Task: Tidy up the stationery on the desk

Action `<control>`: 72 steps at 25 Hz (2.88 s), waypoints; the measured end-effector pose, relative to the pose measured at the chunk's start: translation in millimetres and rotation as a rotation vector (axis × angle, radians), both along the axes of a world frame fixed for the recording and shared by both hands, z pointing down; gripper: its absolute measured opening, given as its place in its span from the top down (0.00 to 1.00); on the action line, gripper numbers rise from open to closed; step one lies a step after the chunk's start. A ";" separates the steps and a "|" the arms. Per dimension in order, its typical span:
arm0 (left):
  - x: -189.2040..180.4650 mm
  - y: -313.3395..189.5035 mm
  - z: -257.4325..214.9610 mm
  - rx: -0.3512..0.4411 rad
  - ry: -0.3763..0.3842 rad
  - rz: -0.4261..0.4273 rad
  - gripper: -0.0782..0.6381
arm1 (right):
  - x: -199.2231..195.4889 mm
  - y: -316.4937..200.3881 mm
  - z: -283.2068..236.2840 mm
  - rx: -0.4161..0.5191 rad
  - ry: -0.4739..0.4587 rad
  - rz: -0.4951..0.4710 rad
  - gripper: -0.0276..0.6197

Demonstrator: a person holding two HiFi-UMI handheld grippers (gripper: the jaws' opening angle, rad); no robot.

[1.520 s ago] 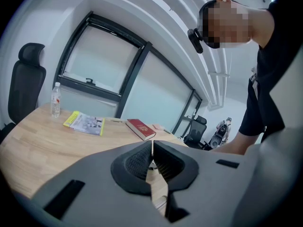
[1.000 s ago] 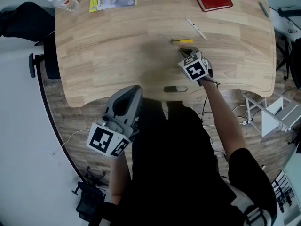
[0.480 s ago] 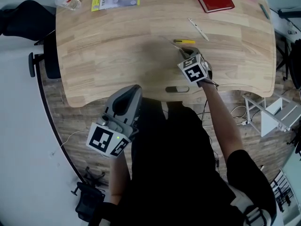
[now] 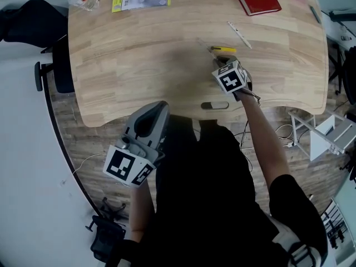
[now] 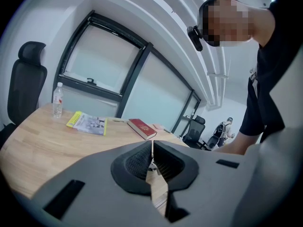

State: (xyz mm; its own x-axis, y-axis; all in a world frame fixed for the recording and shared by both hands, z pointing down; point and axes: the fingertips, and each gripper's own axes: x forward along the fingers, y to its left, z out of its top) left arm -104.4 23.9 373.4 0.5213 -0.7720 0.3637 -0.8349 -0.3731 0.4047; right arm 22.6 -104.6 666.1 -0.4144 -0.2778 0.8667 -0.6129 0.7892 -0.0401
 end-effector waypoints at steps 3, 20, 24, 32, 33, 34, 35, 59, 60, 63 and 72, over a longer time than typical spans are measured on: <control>-7.6 -0.2 -0.9 0.001 0.001 -0.003 0.84 | -8.3 2.3 -1.6 -0.015 -0.024 0.039 0.87; -38.2 -6.4 4.5 -0.020 0.009 0.005 0.84 | -77.9 15.8 -17.4 -0.185 -0.364 0.739 0.87; -38.7 -8.1 4.8 -0.020 0.013 0.015 0.84 | -83.6 17.2 -15.8 -0.190 -0.374 0.823 0.87; -36.4 -10.1 5.6 -0.023 0.011 0.023 0.84 | -83.1 19.2 -7.3 -0.200 -0.322 0.821 0.85; -36.5 -11.0 5.8 -0.025 0.010 0.020 0.84 | -82.6 18.9 -6.7 -0.200 -0.317 0.817 0.85; -36.3 -11.9 6.0 -0.027 0.008 0.018 0.84 | -82.0 18.6 -6.3 -0.200 -0.314 0.814 0.84; -35.6 -12.5 6.0 -0.029 0.008 0.016 0.84 | -81.2 18.4 -6.2 -0.201 -0.312 0.812 0.84; 12.8 -15.9 -5.4 0.006 -0.010 0.053 0.84 | -32.6 2.9 -35.2 -0.036 -0.272 0.540 0.78; 15.5 -16.7 -6.0 0.009 -0.010 0.052 0.84 | -28.4 2.8 -36.1 -0.027 -0.262 0.515 0.76; 23.7 -18.0 -8.0 0.014 -0.008 0.055 0.84 | -14.1 1.9 -38.3 0.012 -0.223 0.436 0.75; 40.1 -20.7 -4.3 0.011 -0.005 0.049 0.84 | 19.2 -25.5 -41.3 0.183 -0.026 0.035 0.71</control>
State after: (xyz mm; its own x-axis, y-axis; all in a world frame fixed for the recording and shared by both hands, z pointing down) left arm -64.4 3.2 369.1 0.5571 -0.7494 0.3579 -0.8173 -0.4184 0.3961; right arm 41.8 -130.1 624.8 -0.4237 -0.4447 0.7891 -0.6407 0.7630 0.0860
